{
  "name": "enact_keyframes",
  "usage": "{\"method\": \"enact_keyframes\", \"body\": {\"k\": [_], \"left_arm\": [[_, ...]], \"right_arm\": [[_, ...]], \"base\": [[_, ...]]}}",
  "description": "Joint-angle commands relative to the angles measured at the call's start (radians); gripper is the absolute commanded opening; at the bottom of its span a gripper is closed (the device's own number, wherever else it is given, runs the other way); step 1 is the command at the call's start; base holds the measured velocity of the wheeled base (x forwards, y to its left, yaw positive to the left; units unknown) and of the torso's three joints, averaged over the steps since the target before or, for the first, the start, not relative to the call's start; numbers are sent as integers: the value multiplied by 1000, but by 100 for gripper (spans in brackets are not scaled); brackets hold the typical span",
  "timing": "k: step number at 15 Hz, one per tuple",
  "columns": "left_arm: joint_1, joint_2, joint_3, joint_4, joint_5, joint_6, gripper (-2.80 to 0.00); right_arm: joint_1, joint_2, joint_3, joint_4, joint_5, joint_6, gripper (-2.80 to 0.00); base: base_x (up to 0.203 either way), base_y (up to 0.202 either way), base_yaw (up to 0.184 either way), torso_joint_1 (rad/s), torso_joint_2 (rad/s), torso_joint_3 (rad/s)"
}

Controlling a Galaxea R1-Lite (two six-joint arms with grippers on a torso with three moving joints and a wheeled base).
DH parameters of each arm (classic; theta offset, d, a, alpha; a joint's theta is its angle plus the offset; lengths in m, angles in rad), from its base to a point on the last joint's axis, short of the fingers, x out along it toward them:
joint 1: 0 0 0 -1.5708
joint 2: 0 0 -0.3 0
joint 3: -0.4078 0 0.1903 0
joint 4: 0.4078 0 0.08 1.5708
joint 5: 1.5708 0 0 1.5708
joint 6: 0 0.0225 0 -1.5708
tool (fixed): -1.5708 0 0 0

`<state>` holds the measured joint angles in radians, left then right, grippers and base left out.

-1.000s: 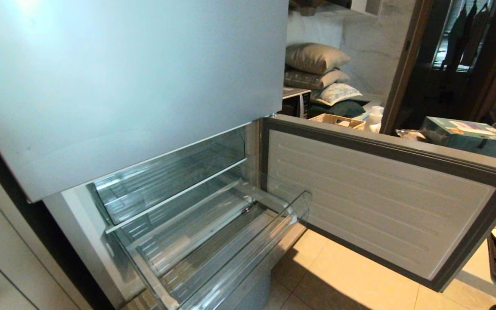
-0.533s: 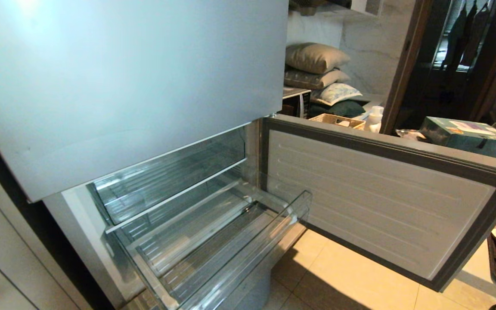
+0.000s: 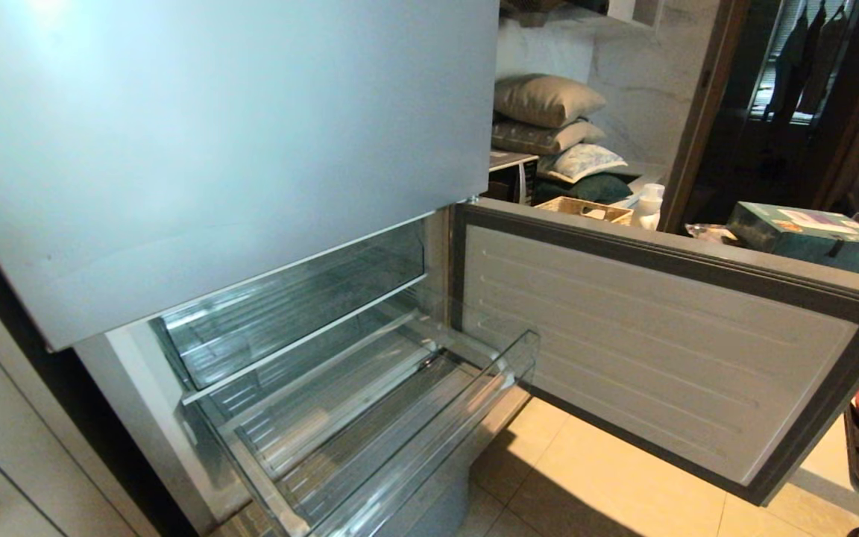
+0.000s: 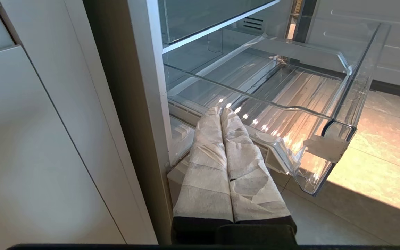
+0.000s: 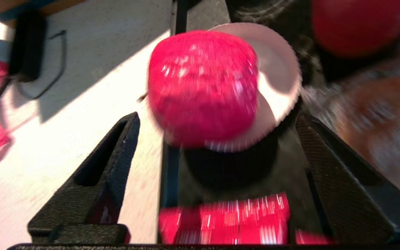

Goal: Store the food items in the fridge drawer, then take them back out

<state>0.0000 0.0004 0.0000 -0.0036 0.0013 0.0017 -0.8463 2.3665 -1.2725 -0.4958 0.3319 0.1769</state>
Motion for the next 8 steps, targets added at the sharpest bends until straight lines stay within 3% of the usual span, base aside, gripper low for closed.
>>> {"method": "enact_keyframes", "body": {"k": [1,3,4,8], "left_arm": [[0,1,2,1,0,0,-280],[0,1,2,1,0,0,-280],[0,1,2,-1,0,0,-280],[0,1,2,1,0,0,-280]], "right_arm": [[-4,-143,91,-5,2,0,0],[-10,-273,175,-5,2,-1,0],[-16,-345,222,-6,2,-2,-280],[-59,-686,419,-2,1,4,-280]], "base": [[0,0,0,0,0,0],[0,0,0,0,0,0],[0,0,0,0,0,0],[0,0,0,0,0,0]]}}
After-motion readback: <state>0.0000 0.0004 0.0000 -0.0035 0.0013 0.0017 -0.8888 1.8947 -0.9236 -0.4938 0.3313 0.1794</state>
